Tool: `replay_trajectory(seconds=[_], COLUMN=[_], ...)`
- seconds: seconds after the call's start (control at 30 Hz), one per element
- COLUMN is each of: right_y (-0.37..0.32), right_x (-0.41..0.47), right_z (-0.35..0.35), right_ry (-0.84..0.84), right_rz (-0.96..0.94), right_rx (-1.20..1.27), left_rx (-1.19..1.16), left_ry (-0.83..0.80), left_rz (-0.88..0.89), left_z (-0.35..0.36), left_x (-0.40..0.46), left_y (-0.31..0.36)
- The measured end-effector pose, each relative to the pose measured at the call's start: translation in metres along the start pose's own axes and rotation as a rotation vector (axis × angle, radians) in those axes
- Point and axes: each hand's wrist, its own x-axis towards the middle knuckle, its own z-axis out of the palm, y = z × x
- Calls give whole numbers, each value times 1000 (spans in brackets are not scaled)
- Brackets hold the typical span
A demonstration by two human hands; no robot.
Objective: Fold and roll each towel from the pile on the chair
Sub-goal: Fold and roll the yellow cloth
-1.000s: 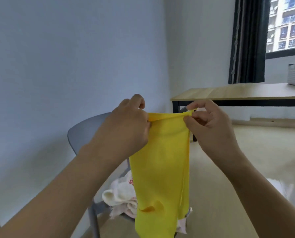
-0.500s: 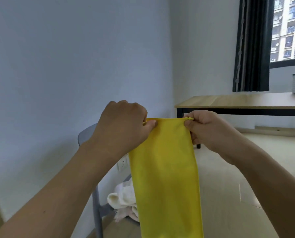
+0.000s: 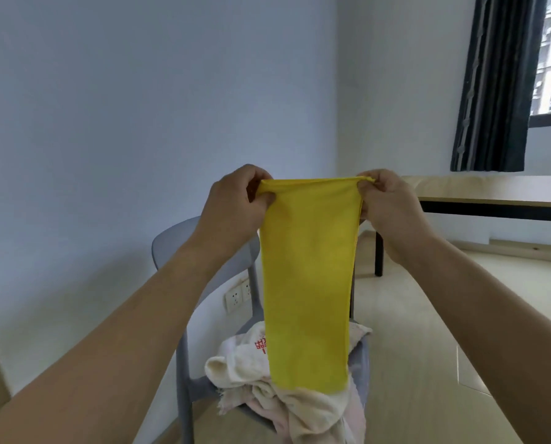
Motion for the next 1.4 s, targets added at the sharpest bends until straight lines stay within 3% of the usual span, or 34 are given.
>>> replay_trajectory(seconds=[0.1,0.23,0.33,0.47,0.57,0.67,0.87,0.97,1.2,1.4], right_y=[-2,16,50,101,127,147,185,211,263,266], right_x=[-4,-31,-66,-120,-142,-136,-82,-61,-54,-47], right_z=[4,-1,-10,-19,-20,-17,32,60,84,80], right_ry=[36,5,-178,-538,-717,-684,-521,-457,-513,-702], right_rz=[-35,34,229,604,777,769,519,459,509,498], right_rx=[125,61,-190,-497,-590,-606,-643,-691,-589,-522], left_rx=[-34,-260,-410,-553,-500,-424,-142,12,26,-2], left_ry=[22,-165,-402,-864,-978,-969,-609,-522,-618,-605], left_rz=[7,-157,-422,-842,-1020,-1029,-826,-780,-788,-586], left_z=[-8,-9,4,42,65,76,101,121,157,155], left_x=[-4,-35,-77,-162,-207,-213,-163,-145,-146,-152], left_y=[7,11,4,-21,-40,-57,-109,-148,-196,-194])
